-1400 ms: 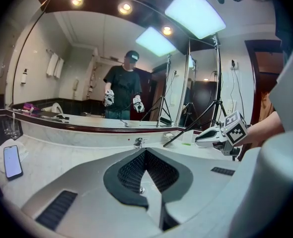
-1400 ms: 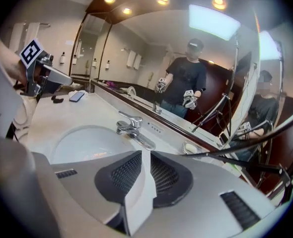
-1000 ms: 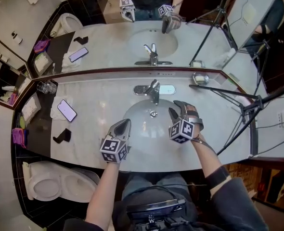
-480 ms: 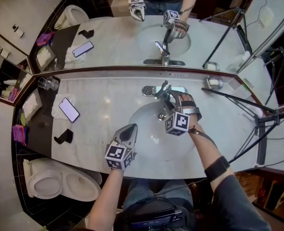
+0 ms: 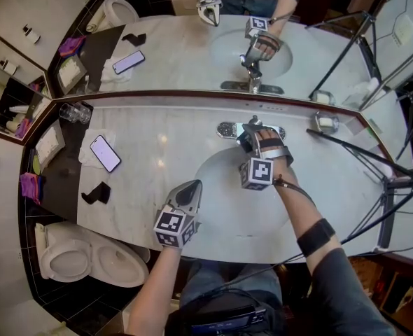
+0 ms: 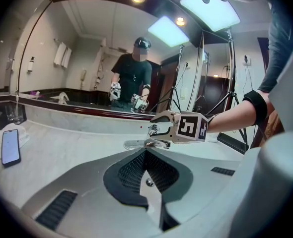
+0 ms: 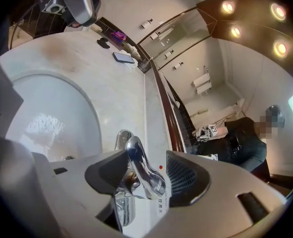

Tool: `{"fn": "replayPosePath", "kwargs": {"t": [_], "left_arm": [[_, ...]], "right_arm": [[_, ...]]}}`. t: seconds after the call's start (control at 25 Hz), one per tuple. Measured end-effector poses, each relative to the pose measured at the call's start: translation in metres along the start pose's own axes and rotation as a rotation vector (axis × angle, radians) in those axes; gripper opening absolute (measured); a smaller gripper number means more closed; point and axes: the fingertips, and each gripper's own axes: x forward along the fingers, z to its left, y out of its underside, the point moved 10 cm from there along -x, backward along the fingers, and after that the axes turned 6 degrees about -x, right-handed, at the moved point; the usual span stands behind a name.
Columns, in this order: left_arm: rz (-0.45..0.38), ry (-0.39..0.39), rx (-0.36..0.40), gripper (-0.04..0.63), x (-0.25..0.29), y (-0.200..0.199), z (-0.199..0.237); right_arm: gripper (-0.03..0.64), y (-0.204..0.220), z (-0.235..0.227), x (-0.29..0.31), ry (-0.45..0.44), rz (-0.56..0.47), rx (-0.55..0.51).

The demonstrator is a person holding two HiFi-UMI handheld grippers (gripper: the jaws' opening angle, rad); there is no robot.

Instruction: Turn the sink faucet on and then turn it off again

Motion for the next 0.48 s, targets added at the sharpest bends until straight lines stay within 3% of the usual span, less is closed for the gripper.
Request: {"fn": "replayPosePath", "kwargs": {"t": [0.04, 0.12, 0.28, 0.48], "left_arm": [[0.0, -0.003, -0.005, 0.003, -0.0002, 0.0011, 0.0009], [0.001, -0.008, -0.014, 0.003, -0.0005, 0.0032, 0.0025], [0.0, -0.014, -0.022, 0.003, -0.0022, 0.0053, 0.0041], [-0.001, -0.018, -0.023, 0.003, -0.0039, 0.0058, 0.0062]], "right_arm": [[0.237, -0.0013, -0.0023, 0.0023, 0.006, 0.001, -0.014], [0.232, -0.002, -0.0056, 0.0062, 0.004, -0.002, -0.01], [0.179, 0.0005, -0.009, 0.0052, 0.016, -0.016, 0.052], [0.179, 0.0022, -0.011, 0.0058, -0.017, -0.014, 0.095]]}}
